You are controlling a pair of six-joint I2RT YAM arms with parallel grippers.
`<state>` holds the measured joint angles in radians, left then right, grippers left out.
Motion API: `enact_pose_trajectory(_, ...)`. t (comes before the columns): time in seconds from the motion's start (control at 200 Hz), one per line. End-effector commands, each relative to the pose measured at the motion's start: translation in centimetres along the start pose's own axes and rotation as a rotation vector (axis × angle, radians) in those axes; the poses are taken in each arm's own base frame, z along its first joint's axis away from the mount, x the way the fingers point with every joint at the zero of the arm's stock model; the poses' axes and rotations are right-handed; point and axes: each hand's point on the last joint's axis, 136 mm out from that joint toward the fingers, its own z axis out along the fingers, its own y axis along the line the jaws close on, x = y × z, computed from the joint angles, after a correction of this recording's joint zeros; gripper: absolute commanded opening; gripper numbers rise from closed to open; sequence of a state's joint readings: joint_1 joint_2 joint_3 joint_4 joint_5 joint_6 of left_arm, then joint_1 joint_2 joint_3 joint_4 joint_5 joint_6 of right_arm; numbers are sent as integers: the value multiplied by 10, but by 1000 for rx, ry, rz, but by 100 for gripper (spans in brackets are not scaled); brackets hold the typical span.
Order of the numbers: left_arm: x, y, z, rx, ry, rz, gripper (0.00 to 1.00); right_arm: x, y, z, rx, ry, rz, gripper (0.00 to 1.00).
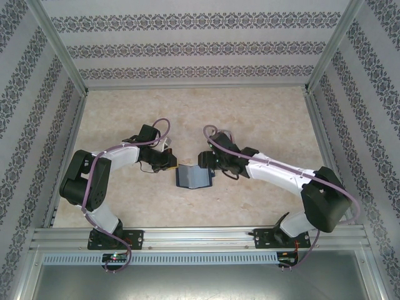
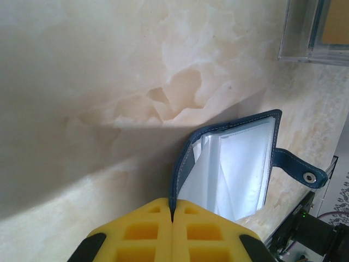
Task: Put the credit cards into the card holder
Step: Pick up the credit card from the storage box.
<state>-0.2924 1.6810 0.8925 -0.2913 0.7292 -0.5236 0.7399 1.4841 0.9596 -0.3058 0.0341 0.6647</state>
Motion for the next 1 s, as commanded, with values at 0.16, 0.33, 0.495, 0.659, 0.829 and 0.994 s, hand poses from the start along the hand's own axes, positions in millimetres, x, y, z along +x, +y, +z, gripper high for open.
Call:
enact_pose_trajectory(0.16, -2, -10, -9, 28, -5, -34, 0, -60, -56, 12, 261, -8, -144, 64)
enact_pose_trajectory(0.33, -2, -8, -8, 25, -7, -48, 0, -77, -59, 33, 301, 31, -177, 66)
enact_pose_trajectory(0.495, -2, -8, -6, 27, 5, -62, 0, -84, -52, 48, 311, 54, -204, 71)
enact_pose_trajectory(0.659, -3, -9, -7, 25, 4, -57, 0, -93, -71, 50, 459, 49, -250, 73)
enact_pose_trajectory(0.829, -3, -12, -10, 26, 2, -50, 0, -92, -92, 49, 581, 68, -285, 75)
enact_pose_trajectory(0.994, -5, -14, -10, 25, 10, -47, 0, -96, -96, 40, 610, 52, -293, 71)
